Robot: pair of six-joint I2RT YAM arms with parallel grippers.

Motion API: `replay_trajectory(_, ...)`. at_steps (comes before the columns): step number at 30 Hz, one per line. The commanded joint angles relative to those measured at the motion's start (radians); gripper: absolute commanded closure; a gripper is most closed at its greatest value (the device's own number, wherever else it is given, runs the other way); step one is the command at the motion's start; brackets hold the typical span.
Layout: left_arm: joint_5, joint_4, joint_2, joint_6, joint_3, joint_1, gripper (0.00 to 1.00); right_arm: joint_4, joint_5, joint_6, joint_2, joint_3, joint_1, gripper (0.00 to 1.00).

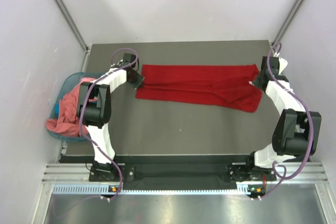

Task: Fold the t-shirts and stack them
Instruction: Fold the tshirt

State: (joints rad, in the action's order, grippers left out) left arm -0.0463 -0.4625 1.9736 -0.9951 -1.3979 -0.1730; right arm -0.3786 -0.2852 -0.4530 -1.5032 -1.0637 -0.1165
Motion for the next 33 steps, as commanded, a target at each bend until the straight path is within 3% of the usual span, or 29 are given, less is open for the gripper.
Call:
replay_trajectory(1, -0.033, -0.024, 0.019, 0.010, -0.056, 0.010, 1.00, 0.020, -0.006, 0.042, -0.011, -0.082, -0.015, 1.00)
replay_trajectory(13, -0.061, -0.045, 0.045, 0.009, -0.093, 0.010, 1.00, -0.025, -0.029, 0.040, -0.118, -0.189, -0.015, 1.00)
replay_trajectory(15, -0.063, -0.059, 0.045, 0.007, -0.099, 0.010, 0.88, -0.025, -0.031, 0.040, -0.133, -0.205, -0.015, 0.99)
replay_trajectory(20, -0.093, -0.105, 0.021, 0.007, -0.127, 0.010, 0.67, -0.031, -0.025, 0.034, -0.184, -0.245, -0.017, 0.91)
replay_trajectory(24, -0.122, -0.140, -0.030, 0.022, -0.138, 0.009, 0.61, -0.104, -0.011, -0.016, -0.216, -0.317, -0.017, 0.80)
replay_trajectory(28, -0.153, -0.121, -0.105, 0.068, -0.099, -0.013, 0.60, -0.184, 0.003, -0.073, -0.207, -0.369, -0.017, 0.61)
replay_trajectory(33, -0.086, -0.015, -0.194, 0.127, -0.004, -0.049, 0.61, -0.227, 0.130, -0.166, -0.144, -0.316, -0.012, 0.59)
